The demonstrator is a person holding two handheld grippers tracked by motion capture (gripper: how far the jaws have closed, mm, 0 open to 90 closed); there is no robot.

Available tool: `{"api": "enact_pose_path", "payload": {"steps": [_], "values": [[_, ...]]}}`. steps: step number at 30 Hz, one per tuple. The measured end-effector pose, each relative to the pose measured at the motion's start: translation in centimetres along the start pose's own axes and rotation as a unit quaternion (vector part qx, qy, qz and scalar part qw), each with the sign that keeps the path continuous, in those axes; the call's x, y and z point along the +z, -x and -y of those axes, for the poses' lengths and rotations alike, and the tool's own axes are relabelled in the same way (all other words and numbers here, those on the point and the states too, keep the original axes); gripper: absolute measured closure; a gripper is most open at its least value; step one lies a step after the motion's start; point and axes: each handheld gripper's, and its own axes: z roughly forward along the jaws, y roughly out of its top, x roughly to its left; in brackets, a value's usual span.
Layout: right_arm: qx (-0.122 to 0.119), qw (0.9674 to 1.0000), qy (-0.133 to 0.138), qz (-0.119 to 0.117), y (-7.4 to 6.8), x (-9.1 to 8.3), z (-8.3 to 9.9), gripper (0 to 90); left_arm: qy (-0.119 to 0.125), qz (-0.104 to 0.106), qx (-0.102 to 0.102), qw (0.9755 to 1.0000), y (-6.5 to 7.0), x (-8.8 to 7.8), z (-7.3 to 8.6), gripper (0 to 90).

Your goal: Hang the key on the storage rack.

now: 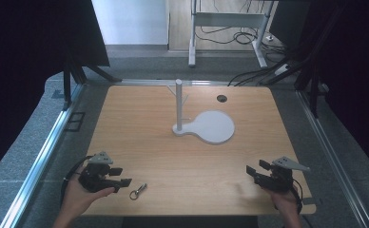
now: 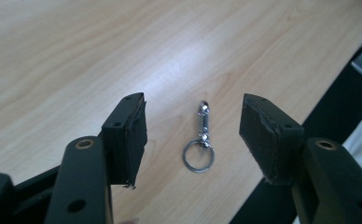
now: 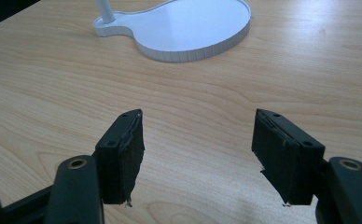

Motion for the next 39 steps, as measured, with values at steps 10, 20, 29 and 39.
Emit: {"api": "enact_pose_path", "payload": {"steps": [10, 20, 29, 39], "values": [[0.000, 1.0000, 0.001, 0.005, 0.1, -0.3, 0.3, 33.8, -0.063, 0.007, 0.029, 0.9976, 1.1, 2.4, -0.7, 45.6], [-0.004, 1.0000, -0.004, 0.008, 0.0, -0.3, 0.6, 33.5, -0.115, -0.002, 0.032, 0.9928, 1.4, 4.6, -1.3, 51.0], [-0.001, 0.9999, -0.007, 0.012, 0.0, -0.3, 0.7, 33.2, -0.138, -0.008, 0.033, 0.9898, 1.5, 5.8, -1.6, 55.0], [0.002, 0.9998, -0.008, 0.016, 0.1, -0.3, 0.8, 33.2, -0.140, -0.003, 0.033, 0.9895, 1.5, 6.1, -1.6, 56.3]]}}
